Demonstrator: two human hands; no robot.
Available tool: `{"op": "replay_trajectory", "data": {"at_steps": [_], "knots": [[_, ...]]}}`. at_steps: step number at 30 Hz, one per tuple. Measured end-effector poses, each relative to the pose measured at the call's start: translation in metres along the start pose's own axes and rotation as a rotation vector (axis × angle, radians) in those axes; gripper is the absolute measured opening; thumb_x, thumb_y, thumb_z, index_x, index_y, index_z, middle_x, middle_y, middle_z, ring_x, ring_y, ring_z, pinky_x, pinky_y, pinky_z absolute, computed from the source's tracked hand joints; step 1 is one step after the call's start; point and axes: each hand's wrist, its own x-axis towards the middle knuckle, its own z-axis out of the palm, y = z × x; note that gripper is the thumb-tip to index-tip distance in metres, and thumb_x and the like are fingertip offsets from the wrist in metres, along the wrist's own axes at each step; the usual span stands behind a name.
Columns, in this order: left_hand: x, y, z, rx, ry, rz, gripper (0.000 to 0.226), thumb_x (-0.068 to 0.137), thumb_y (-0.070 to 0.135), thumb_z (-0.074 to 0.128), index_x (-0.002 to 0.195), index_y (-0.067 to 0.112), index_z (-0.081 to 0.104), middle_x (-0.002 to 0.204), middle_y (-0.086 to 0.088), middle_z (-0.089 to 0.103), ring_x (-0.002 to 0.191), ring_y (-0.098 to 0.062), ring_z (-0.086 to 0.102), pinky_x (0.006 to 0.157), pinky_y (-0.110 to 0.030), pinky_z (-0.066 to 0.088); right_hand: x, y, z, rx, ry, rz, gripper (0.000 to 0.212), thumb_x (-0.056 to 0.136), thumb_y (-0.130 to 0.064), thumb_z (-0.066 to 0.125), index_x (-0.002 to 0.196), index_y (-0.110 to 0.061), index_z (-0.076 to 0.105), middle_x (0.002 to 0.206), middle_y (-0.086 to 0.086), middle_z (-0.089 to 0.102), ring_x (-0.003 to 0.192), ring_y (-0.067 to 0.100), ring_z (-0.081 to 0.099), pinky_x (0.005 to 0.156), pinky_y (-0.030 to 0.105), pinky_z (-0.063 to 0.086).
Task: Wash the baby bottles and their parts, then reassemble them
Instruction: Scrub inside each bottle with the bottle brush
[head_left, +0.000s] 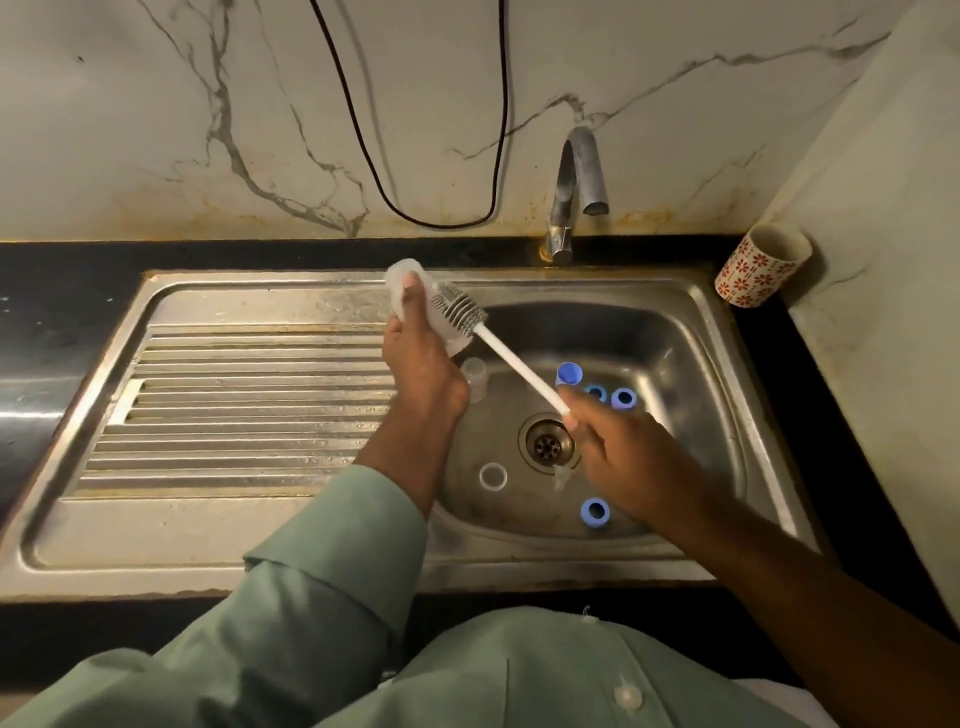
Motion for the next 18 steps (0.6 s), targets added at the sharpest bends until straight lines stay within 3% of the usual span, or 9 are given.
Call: {"op": "replay_trajectory", "data": {"at_steps": [2,4,6,9,13,16,18], "knots": [[-0.011,-0.014,0.004,0.095,-0.047,-0.027,0.064,0.086,0.050,0.069,0.131,0.006,0.058,0.127,-0.019,0.065,0.118,-0.034,0.063,0.099,-0.049,0.054,0.011,0.000,0.002,0.059,0.063,0.006,0.033,0.101,-0.028,0.040,0.127,-0.015,0.057,0.060,0.010,0.059,0.049,0.023,0.055,0.048,0.041,0.048],[-0.019,-0.021,0.009,0.127,-0.032,-0.029,0.073,0.078,0.056,0.070,0.130,0.006,0.058,0.127,-0.019,0.064,0.119,-0.035,0.062,0.100,-0.053,0.053,0.026,-0.003,0.003,0.081,0.086,0.006,0.034,0.102,-0.025,0.041,0.131,-0.015,0.055,0.067,0.010,0.062,0.056,0.025,0.058,0.052,0.041,0.050],[-0.014,-0.011,0.008,0.050,0.010,-0.002,0.059,0.086,0.049,0.069,0.128,0.009,0.060,0.121,-0.015,0.068,0.113,-0.033,0.065,0.092,-0.047,0.059,0.019,-0.001,0.002,0.019,0.080,-0.004,0.034,0.102,-0.027,0.040,0.132,-0.017,0.054,0.062,0.006,0.059,0.052,0.020,0.056,0.049,0.039,0.048],[-0.008,-0.004,0.005,0.007,0.089,0.025,0.032,0.094,0.043,0.065,0.115,0.018,0.065,0.109,-0.009,0.073,0.099,-0.026,0.072,0.074,-0.036,0.062,-0.009,0.004,0.001,0.052,0.010,0.031,0.034,0.101,-0.027,0.041,0.132,-0.018,0.055,0.051,-0.007,0.045,0.042,0.006,0.046,0.043,0.022,0.038],[-0.020,-0.025,0.012,0.172,0.119,-0.009,0.039,0.101,0.045,0.053,0.124,0.015,0.063,0.115,-0.008,0.070,0.107,-0.024,0.068,0.091,-0.040,0.058,0.021,-0.009,0.008,0.102,0.056,0.050,0.032,0.102,-0.024,0.040,0.129,-0.017,0.056,0.056,-0.008,0.044,0.047,0.008,0.042,0.051,0.033,0.041],[-0.011,-0.007,0.011,0.086,0.189,-0.050,0.043,0.103,0.050,0.045,0.124,0.016,0.061,0.108,-0.008,0.069,0.096,-0.023,0.069,0.068,-0.033,0.059,0.011,-0.007,0.005,-0.022,0.009,0.015,0.030,0.102,-0.026,0.039,0.128,-0.022,0.054,0.057,-0.006,0.047,0.047,0.012,0.047,0.050,0.035,0.047],[-0.005,0.000,0.006,0.093,0.232,-0.009,0.043,0.103,0.051,0.044,0.120,0.016,0.061,0.104,-0.008,0.070,0.087,-0.019,0.070,0.054,-0.025,0.055,-0.013,-0.007,0.004,-0.001,-0.021,0.024,0.029,0.101,-0.026,0.041,0.127,-0.023,0.054,0.057,-0.008,0.046,0.046,0.007,0.047,0.047,0.027,0.045]]}}
